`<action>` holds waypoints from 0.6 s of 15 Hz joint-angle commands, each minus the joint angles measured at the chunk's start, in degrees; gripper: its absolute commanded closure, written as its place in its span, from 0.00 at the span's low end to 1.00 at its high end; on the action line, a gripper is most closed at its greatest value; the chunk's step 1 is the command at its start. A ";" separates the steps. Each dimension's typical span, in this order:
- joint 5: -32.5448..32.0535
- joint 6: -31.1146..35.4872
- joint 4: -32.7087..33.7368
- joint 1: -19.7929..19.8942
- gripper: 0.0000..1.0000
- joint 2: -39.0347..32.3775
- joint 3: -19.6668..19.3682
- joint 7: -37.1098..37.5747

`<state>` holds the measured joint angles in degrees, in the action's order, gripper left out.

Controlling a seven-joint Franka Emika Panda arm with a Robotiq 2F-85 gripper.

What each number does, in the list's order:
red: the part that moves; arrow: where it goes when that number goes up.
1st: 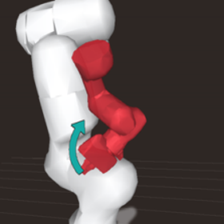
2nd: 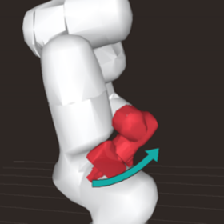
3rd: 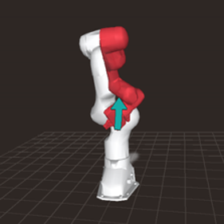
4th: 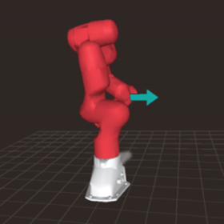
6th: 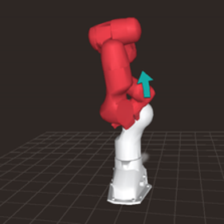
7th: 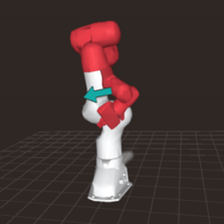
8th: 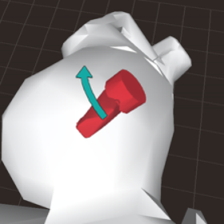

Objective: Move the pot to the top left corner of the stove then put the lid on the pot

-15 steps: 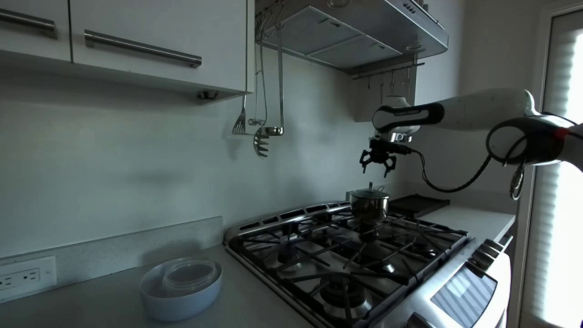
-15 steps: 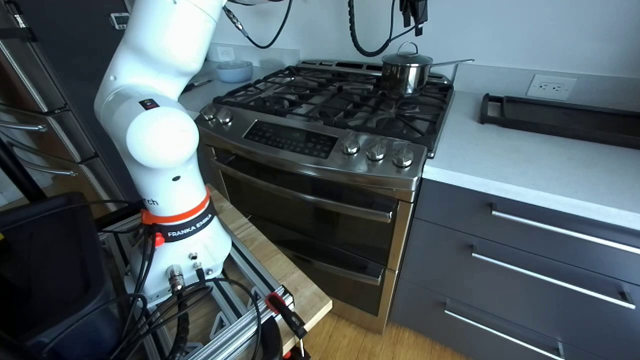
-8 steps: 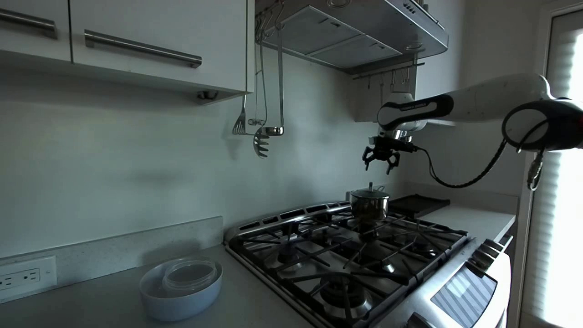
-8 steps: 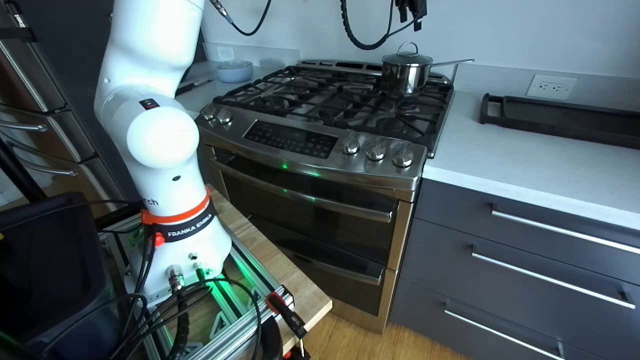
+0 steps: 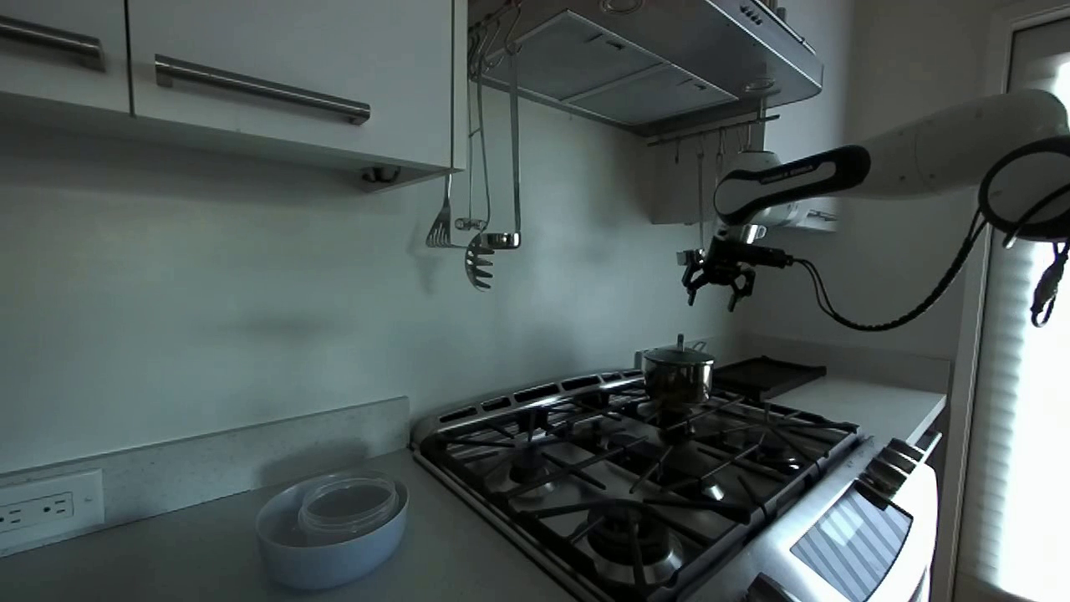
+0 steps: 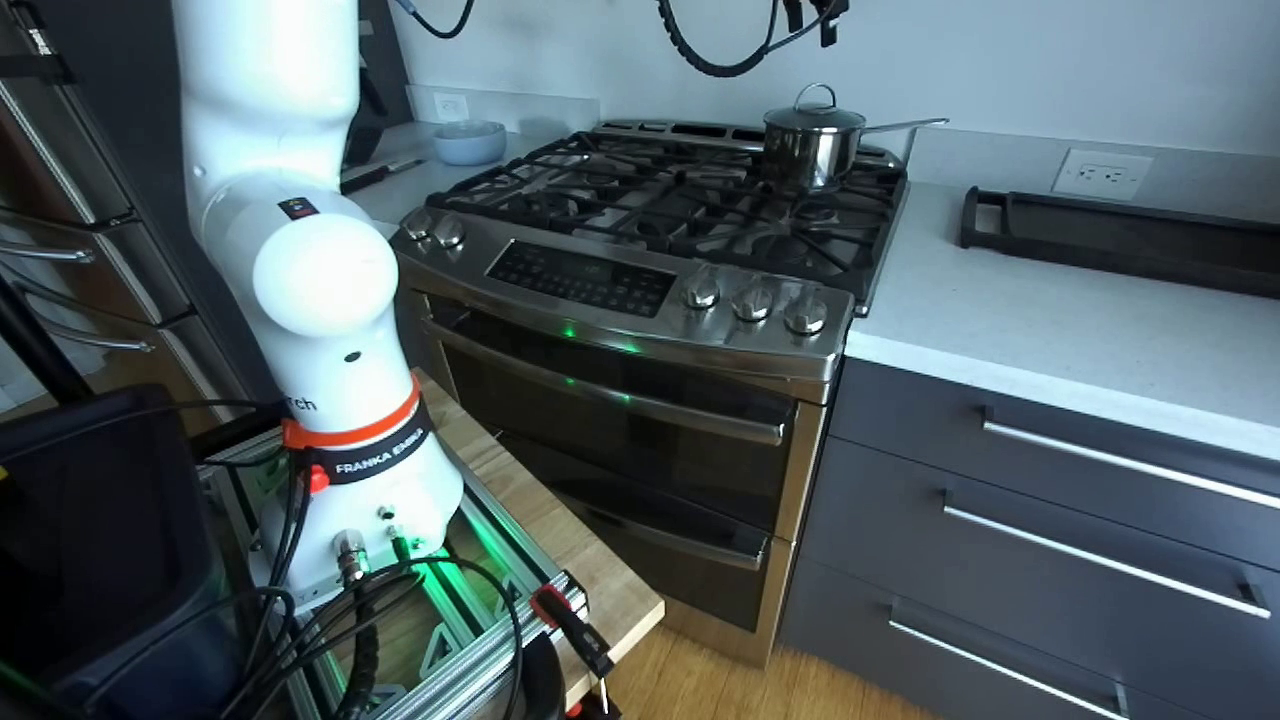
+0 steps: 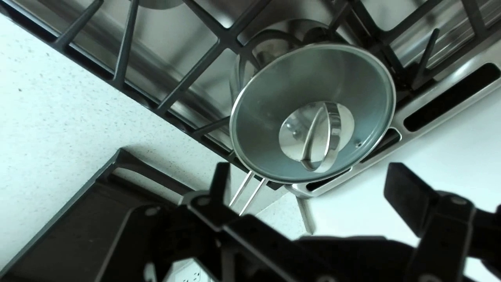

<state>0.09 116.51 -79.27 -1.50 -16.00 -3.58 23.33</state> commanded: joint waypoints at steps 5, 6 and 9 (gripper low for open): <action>-1.15 1.52 -12.26 0.98 0.00 10.59 0.12 -4.23; -1.62 2.19 -13.51 1.05 0.00 11.55 0.14 -4.70; -3.23 6.60 -17.89 1.34 0.00 14.61 0.32 -7.09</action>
<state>-1.68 118.56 -90.16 -0.81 -6.04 -3.68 18.41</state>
